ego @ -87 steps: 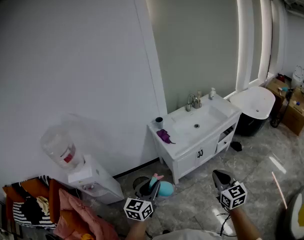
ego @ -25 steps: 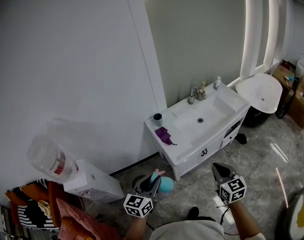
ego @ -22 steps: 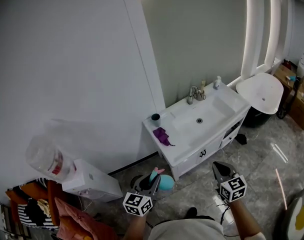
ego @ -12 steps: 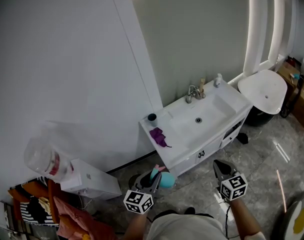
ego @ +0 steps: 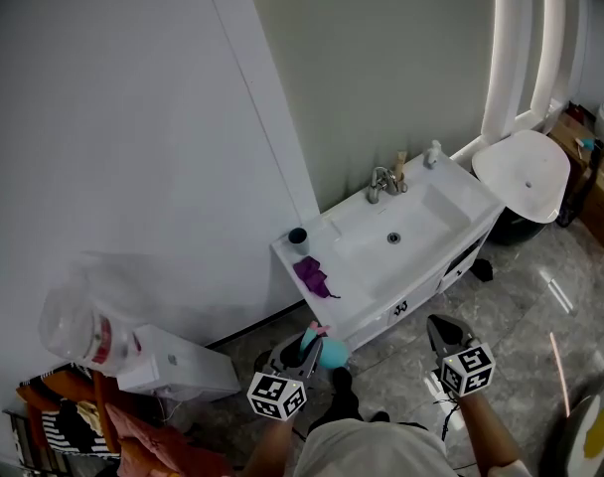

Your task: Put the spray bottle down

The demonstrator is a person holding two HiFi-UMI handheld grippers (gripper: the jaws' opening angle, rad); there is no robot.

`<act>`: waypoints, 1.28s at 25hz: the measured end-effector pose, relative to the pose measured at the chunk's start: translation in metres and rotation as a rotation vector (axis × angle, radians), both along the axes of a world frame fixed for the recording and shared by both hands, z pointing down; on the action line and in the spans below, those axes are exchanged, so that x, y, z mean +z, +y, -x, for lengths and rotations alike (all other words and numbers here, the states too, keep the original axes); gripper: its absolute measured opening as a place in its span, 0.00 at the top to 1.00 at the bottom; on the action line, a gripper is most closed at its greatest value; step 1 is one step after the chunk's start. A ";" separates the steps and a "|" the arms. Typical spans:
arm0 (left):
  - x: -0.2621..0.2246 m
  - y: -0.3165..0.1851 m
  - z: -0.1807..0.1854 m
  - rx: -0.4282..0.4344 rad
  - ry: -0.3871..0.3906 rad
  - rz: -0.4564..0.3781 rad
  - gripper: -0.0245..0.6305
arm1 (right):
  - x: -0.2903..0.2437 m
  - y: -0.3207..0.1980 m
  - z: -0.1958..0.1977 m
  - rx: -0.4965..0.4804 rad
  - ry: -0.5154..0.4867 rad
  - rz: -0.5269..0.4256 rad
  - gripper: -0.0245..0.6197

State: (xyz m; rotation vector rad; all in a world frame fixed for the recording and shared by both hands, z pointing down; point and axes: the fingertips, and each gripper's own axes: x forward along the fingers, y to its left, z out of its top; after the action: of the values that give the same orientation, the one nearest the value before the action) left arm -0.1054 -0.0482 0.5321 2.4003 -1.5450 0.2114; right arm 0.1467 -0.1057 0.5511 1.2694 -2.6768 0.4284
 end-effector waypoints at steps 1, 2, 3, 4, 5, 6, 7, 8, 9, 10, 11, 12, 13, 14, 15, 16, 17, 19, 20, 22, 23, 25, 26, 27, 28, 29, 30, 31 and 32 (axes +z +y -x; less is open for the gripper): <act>0.002 -0.008 0.003 0.008 -0.001 0.003 0.82 | 0.002 -0.007 0.002 0.007 0.003 0.001 0.95; 0.004 -0.017 0.006 0.014 -0.002 0.006 0.82 | 0.003 -0.014 0.004 0.014 0.006 0.004 0.95; 0.005 -0.026 0.010 0.020 -0.004 0.007 0.82 | 0.005 -0.020 0.007 0.019 0.010 0.007 0.95; 0.006 -0.036 0.015 0.026 -0.007 0.009 0.82 | 0.006 -0.027 0.011 0.023 0.014 0.010 0.95; 0.007 -0.046 0.020 0.033 -0.010 0.010 0.82 | 0.006 -0.035 0.016 0.026 0.018 0.013 0.95; 0.008 -0.056 0.025 0.040 -0.014 0.011 0.82 | 0.007 -0.042 0.022 0.027 0.023 0.014 0.95; 0.010 -0.067 0.030 0.048 -0.017 0.012 0.82 | 0.009 -0.051 0.028 0.030 0.029 0.017 0.95; 0.012 -0.079 0.035 0.054 -0.019 0.013 0.82 | 0.010 -0.059 0.033 0.034 0.033 0.019 0.95; 0.014 -0.090 0.039 0.060 -0.021 0.014 0.82 | 0.012 -0.067 0.037 0.040 0.036 0.023 0.95; 0.017 -0.100 0.044 0.064 -0.023 0.017 0.82 | 0.014 -0.075 0.041 0.048 0.037 0.028 0.95; 0.020 -0.109 0.048 0.069 -0.027 0.020 0.82 | 0.016 -0.082 0.044 0.057 0.038 0.034 0.95; 0.023 -0.118 0.052 0.074 -0.031 0.023 0.82 | 0.018 -0.088 0.048 0.064 0.041 0.042 0.95; 0.027 -0.127 0.055 0.080 -0.034 0.026 0.82 | 0.022 -0.093 0.051 0.071 0.046 0.050 0.95; 0.030 -0.135 0.058 0.088 -0.038 0.028 0.82 | 0.024 -0.098 0.054 0.077 0.052 0.057 0.95; 0.034 -0.144 0.060 0.097 -0.043 0.030 0.82 | 0.026 -0.103 0.057 0.083 0.057 0.062 0.95; 0.038 -0.153 0.062 0.109 -0.048 0.030 0.82 | 0.028 -0.109 0.061 0.088 0.063 0.064 0.95; 0.042 -0.162 0.063 0.122 -0.055 0.029 0.82 | 0.029 -0.114 0.065 0.091 0.069 0.066 0.95; 0.052 -0.177 0.065 0.151 -0.073 0.029 0.82 | 0.036 -0.123 0.074 0.096 0.081 0.075 0.95; 0.057 -0.182 0.065 0.165 -0.083 0.030 0.82 | 0.040 -0.125 0.078 0.098 0.086 0.081 0.95; 0.067 -0.194 0.065 0.195 -0.098 0.030 0.82 | 0.048 -0.131 0.085 0.103 0.092 0.094 0.95; 0.071 -0.200 0.064 0.209 -0.103 0.029 0.82 | 0.052 -0.134 0.088 0.107 0.095 0.100 0.95; 0.078 -0.211 0.062 0.232 -0.104 0.032 0.82 | 0.057 -0.138 0.094 0.111 0.103 0.113 0.95; 0.081 -0.216 0.061 0.241 -0.103 0.035 0.82 | 0.059 -0.140 0.097 0.112 0.106 0.119 0.95; 0.084 -0.220 0.060 0.250 -0.102 0.039 0.82 | 0.061 -0.142 0.099 0.113 0.109 0.123 0.95; 0.087 -0.225 0.059 0.259 -0.101 0.043 0.82 | 0.063 -0.144 0.101 0.114 0.112 0.126 0.95; 0.091 -0.228 0.059 0.266 -0.102 0.046 0.82 | 0.066 -0.146 0.104 0.115 0.115 0.130 0.95; 0.095 -0.232 0.058 0.271 -0.104 0.050 0.82 | 0.068 -0.148 0.106 0.116 0.116 0.134 0.95; 0.099 -0.236 0.058 0.274 -0.104 0.053 0.82 | 0.071 -0.150 0.108 0.117 0.116 0.139 0.95; 0.102 -0.239 0.058 0.276 -0.105 0.056 0.82 | 0.073 -0.152 0.109 0.118 0.116 0.145 0.95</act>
State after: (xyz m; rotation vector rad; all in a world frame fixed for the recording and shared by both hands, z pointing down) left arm -0.1629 -0.2876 0.6342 2.5874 -1.2249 0.4374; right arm 0.0377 -0.2576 0.6241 1.3692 -2.4367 0.5362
